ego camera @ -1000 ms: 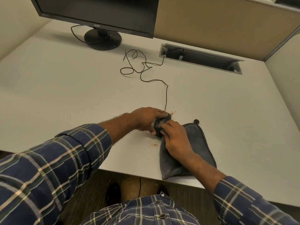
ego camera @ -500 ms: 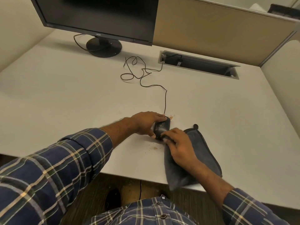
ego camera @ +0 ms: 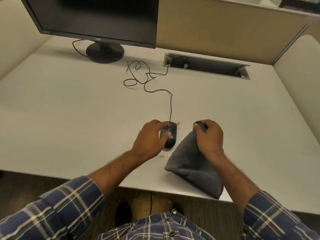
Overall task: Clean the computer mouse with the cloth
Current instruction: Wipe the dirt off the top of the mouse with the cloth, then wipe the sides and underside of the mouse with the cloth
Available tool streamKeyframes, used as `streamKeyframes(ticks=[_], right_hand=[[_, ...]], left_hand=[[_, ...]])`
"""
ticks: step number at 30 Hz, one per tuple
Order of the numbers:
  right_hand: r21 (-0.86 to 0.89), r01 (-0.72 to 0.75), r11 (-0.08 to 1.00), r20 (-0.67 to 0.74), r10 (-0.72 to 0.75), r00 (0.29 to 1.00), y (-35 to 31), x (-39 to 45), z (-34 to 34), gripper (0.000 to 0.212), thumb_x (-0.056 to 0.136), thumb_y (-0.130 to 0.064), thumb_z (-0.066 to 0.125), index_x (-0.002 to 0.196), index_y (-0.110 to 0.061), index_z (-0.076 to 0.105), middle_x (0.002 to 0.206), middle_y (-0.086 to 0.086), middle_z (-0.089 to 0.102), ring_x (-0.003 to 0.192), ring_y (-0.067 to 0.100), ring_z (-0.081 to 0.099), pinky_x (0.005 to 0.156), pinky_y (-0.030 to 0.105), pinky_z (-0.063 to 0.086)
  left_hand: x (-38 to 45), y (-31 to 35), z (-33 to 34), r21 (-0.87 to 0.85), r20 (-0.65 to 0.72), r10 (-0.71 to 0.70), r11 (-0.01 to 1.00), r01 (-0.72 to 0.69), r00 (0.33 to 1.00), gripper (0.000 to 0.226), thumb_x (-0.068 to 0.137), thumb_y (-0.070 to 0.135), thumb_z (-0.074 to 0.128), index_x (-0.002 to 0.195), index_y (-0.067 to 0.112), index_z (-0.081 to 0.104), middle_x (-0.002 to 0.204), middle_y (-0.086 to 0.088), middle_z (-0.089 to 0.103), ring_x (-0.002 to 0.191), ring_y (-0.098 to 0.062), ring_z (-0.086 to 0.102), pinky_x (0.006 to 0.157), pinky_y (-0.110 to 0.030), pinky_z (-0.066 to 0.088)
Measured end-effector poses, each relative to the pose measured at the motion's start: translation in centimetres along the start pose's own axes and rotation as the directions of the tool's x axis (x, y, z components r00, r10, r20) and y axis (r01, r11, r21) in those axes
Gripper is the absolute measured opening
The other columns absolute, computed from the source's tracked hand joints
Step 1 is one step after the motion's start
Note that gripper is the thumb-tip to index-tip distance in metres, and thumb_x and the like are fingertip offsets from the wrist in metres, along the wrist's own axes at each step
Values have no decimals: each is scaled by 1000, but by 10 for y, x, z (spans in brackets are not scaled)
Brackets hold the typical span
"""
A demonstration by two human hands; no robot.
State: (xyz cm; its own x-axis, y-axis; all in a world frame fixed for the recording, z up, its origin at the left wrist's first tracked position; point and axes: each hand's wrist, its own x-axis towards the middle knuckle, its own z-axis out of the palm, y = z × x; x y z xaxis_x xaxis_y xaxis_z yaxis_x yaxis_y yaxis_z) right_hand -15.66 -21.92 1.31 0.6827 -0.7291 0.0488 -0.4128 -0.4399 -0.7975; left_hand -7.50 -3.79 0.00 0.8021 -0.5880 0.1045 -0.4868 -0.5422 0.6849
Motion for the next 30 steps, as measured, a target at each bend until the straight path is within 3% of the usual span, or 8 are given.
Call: streamKeyframes(ticks=[3,7,10,15,19,23,26,30], right_hand=[[9,13,1000,72,-14,997,-9,-6,6,11,89,-24,65,97,-16,67,93,-5,66,85,9,60,73,17,41],[79,81,994,159,-92,983,-17,-18,11,6,87,-23,68,90,-19,66,87,-9,67,83,4,61,73,18,46],[117,123,985,223,-147,964,-15,-27,11,8,86,-24,69,93,-20,68,90,-9,69,88,4,63,79,22,50],[211,90,973,208,-135,969,6,-38,4,28,89,-43,61,109,-25,66,106,-10,67,99,3,60,87,26,52],[38,81,996,200,-87,976,39,-41,-8,43,85,-53,62,123,-34,53,123,-13,55,115,10,52,102,35,43],[-210,279,937,342,-197,919,56,-38,-13,69,77,-69,56,137,-37,40,135,-11,47,125,10,39,104,32,21],[-286,356,889,441,-208,873,55,-31,-13,63,77,-66,62,131,-36,48,125,-11,53,120,13,41,99,32,19],[-262,453,852,520,-271,810,42,-29,-9,32,84,-61,57,98,-33,64,92,-12,61,92,9,51,95,38,27]], left_hand=[[-5,27,3,-132,10,-74,988,75,997,32,91,42,59,113,21,69,100,8,66,83,-3,58,75,-17,47],[-13,42,13,-146,190,-95,981,124,977,22,92,41,59,96,25,75,83,11,70,75,-5,64,70,-24,52],[-17,39,18,-132,97,-173,974,185,980,16,89,28,64,80,25,77,69,11,69,65,-6,63,61,-19,43],[-24,36,20,-141,-43,-301,946,293,953,7,83,25,74,84,28,79,58,29,50,57,8,53,53,-2,31],[-30,29,17,-157,-58,-302,944,290,952,7,82,28,76,87,28,80,64,28,50,62,7,53,58,-4,33],[-36,21,10,-174,-49,-285,946,273,957,8,80,30,78,88,30,79,75,24,55,72,2,55,61,-8,34],[-40,14,0,-215,-57,-302,935,284,952,6,76,30,81,77,34,77,76,21,60,75,-1,59,63,-13,41],[-42,3,-15,-278,-50,-383,892,355,922,18,75,32,82,64,37,67,75,17,67,75,-5,64,67,-19,50]])
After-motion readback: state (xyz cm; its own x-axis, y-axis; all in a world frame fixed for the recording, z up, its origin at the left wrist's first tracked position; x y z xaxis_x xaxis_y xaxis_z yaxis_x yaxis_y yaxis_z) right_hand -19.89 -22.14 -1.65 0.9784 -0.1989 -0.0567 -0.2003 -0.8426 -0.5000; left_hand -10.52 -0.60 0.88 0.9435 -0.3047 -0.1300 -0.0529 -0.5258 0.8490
